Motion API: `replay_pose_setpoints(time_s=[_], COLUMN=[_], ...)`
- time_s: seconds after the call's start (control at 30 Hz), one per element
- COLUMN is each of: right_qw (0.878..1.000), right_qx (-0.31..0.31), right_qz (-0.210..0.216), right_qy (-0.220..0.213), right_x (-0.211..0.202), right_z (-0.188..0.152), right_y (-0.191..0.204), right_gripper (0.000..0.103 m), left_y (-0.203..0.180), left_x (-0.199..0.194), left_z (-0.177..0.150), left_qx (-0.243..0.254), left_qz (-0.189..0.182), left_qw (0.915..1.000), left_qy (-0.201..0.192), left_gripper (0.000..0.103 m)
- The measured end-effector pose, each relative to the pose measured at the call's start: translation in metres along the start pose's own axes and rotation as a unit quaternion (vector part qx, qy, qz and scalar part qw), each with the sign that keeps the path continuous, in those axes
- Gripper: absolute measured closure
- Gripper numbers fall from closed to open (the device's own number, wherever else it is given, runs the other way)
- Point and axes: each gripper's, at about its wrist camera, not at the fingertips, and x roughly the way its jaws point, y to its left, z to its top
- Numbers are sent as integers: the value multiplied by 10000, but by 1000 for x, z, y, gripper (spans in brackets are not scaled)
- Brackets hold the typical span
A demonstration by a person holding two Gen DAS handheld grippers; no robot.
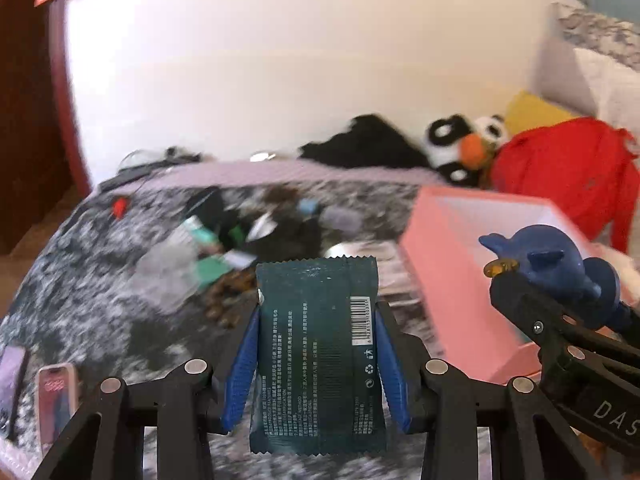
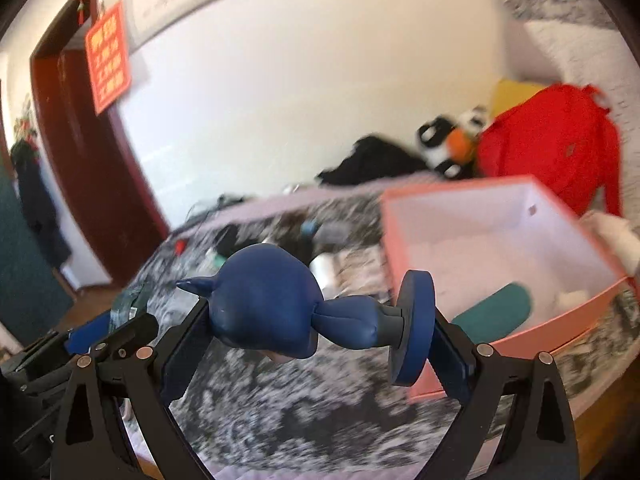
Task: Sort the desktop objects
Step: 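Carry the green packet and blue figurine into the pink box and release both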
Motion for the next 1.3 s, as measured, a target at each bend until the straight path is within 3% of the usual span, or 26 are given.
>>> replay_pose_setpoints(time_s=[0.17,0.37,0.53,0.67,0.77,0.87,0.9,1.0,1.1,1.3], right_qw=[9978,9861,9734,9693,9647,9518,9528,9569,9537,9674], right_qx=[251,672,1102,1428,1707,1896,1816,1466,1149,1127], right_qz=[-381,-1203,-1820,-1985,-1989,-2269,-2308,-2474,-2780,-2263], right_qy=[-491,-932,-847,-247,245,820,772,401,-19,-177], right_x=[-30,-41,-35,8,42,73,74,66,52,51], right_z=[17,41,51,54,48,38,38,43,47,48], right_y=[-42,-116,-180,-229,-254,-267,-265,-255,-237,-199], right_gripper=[5,5,5,5,5,4,5,5,3,3], left_y=[-55,-127,-184,-207,-211,-208,-203,-189,-175,-131], left_x=[9,34,82,136,165,181,180,170,157,138], left_z=[21,44,46,43,37,31,32,38,46,46], left_qx=[193,370,605,632,687,741,663,515,433,337], left_qz=[-488,-1147,-1424,-1465,-1457,-1289,-1280,-1266,-1199,-904], left_qw=[9986,9927,9877,9845,9800,9799,9813,9842,9867,9919], left_qy=[-103,-105,217,730,1165,1331,1278,1123,1009,828], left_gripper=[56,56,56,56,45,24,19,19,18,15])
